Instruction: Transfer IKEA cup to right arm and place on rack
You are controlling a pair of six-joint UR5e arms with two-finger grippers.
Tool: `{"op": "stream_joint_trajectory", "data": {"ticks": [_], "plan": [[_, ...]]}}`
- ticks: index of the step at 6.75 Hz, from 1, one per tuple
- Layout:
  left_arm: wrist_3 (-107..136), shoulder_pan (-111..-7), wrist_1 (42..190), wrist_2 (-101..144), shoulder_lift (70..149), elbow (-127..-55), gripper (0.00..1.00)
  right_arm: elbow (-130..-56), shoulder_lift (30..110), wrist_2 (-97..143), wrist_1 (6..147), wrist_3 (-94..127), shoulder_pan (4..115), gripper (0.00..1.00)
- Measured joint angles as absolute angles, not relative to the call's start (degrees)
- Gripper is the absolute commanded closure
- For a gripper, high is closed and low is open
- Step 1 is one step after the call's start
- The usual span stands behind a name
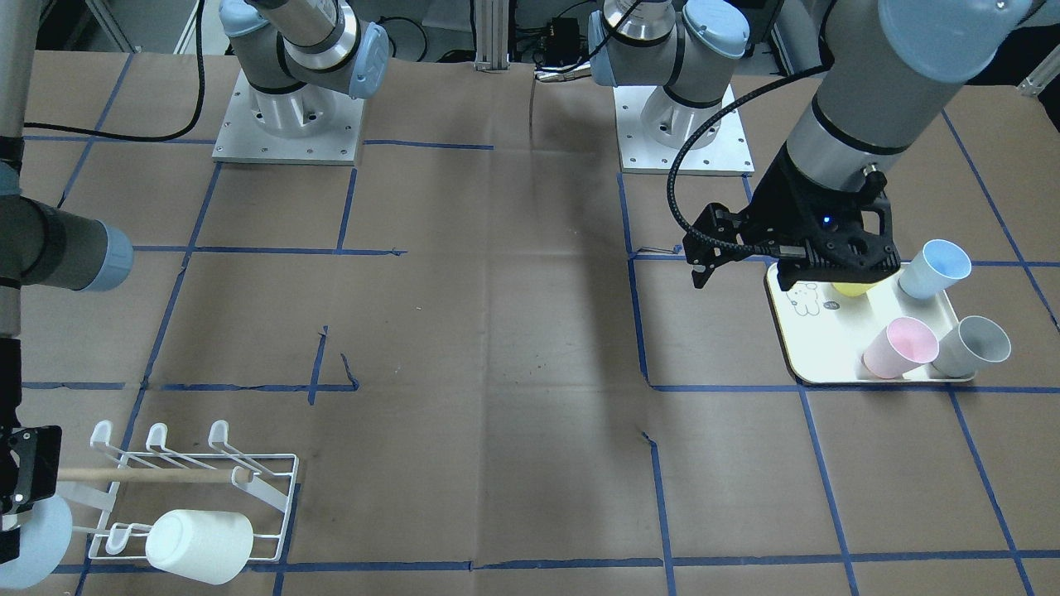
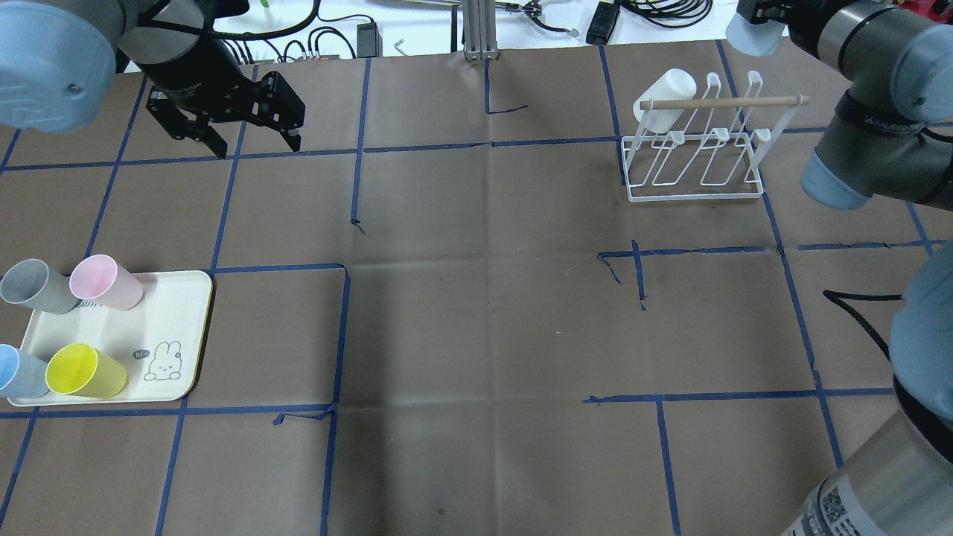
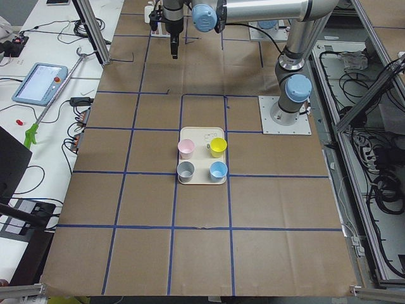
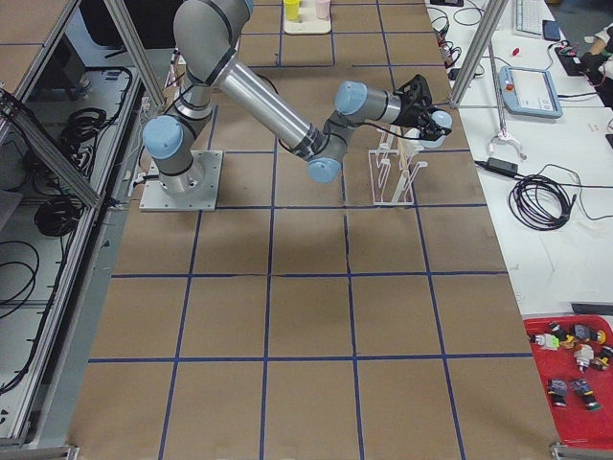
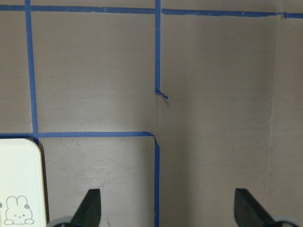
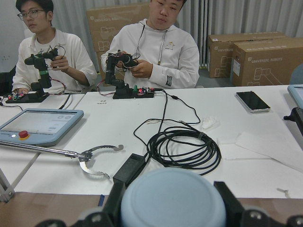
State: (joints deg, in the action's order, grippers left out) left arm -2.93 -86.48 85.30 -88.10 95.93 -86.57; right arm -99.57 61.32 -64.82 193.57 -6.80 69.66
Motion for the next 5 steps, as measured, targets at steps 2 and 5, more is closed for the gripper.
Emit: {"op": "stream_joint_trajectory", "data": {"ticks": [2,5], "plan": [[-2.27,-86.56,85.19,-91.01,93.1,-89.32,0.0,-99.35,60.04,-64.8,193.16,-8.47,68.35,0.67],[-1.38,-86.6,81.95,-90.81,90.58,-92.65,0.0,-100.81,58.6,-64.81,193.09,-8.86,67.8,0.67]]}}
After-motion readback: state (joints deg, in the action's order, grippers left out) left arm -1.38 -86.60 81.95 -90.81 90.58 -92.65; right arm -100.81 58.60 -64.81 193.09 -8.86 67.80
